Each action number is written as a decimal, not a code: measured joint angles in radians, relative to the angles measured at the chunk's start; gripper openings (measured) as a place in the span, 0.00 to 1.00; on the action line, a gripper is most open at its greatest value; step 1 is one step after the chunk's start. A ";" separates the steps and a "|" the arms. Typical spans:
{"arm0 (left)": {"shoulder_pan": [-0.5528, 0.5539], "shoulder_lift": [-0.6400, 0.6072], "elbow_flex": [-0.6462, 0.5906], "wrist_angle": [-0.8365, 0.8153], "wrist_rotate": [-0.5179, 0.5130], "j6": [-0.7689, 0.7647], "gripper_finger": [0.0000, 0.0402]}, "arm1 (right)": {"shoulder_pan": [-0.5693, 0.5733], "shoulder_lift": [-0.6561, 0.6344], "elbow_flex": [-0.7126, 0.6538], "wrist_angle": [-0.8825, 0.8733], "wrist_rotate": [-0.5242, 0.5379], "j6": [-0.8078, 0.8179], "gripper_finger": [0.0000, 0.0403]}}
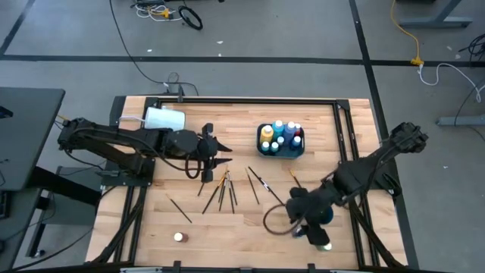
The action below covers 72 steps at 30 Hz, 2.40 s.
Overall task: Pick & Place Paint Supplies
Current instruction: Put the small green paint bottle into the bin
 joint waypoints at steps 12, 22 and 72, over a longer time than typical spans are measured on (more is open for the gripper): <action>0.003 0.001 0.000 0.104 -0.125 0.105 0.35 | 0.129 0.119 0.004 -0.069 -0.041 -0.048 0.56; 0.003 0.005 -0.001 0.202 -0.128 0.092 0.35 | 0.283 0.121 0.004 -0.180 0.048 -0.131 0.51; 0.003 0.005 -0.001 0.198 -0.284 -0.068 0.35 | 0.426 0.220 0.003 -0.227 0.159 -0.263 0.44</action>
